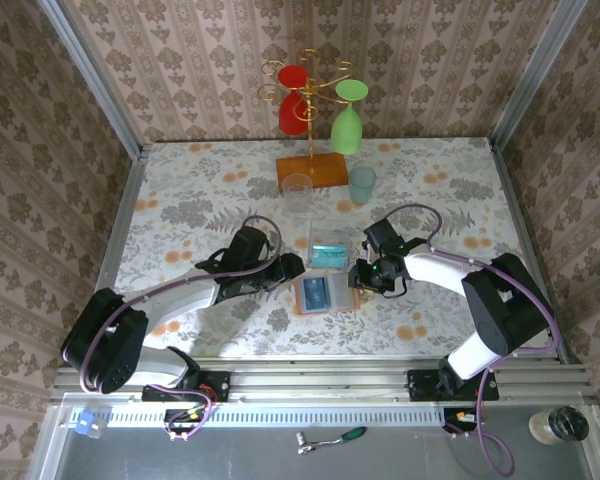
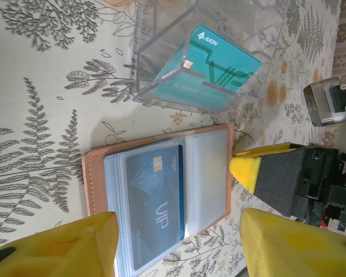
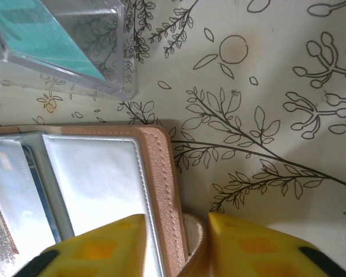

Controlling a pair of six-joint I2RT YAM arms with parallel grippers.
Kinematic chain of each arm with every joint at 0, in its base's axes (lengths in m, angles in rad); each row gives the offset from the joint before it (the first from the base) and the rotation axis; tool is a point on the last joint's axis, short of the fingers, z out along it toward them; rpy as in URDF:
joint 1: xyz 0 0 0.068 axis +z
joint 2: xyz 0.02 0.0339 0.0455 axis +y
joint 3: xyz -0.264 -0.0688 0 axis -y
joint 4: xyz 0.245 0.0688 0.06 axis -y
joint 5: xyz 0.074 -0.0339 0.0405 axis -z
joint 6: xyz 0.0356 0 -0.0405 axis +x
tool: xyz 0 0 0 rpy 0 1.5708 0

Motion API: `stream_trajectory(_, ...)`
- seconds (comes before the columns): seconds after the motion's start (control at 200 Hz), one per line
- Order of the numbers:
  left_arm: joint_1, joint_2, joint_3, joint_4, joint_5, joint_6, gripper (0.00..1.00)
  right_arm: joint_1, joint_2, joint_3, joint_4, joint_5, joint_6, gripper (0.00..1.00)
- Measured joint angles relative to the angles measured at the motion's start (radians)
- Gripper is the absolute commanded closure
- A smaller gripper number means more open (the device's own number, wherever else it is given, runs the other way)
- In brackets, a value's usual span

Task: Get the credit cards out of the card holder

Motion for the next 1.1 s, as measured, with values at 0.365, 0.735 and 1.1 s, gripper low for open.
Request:
stream_trajectory(0.365,0.021,-0.005,-0.008,-0.016,0.002,0.011,0.42,0.000,-0.026,-0.029,0.031,-0.012,0.032,0.79)
stream_trajectory(0.735,0.023,0.058,-0.008,-0.015,0.019,0.026,0.45,0.000,-0.100,-0.090,0.032,-0.012,0.052,0.80)
stream_trajectory(1.1,0.023,0.086,-0.008,0.002,0.034,0.030,0.48,0.000,-0.139,-0.119,0.032,-0.015,0.074,0.89)
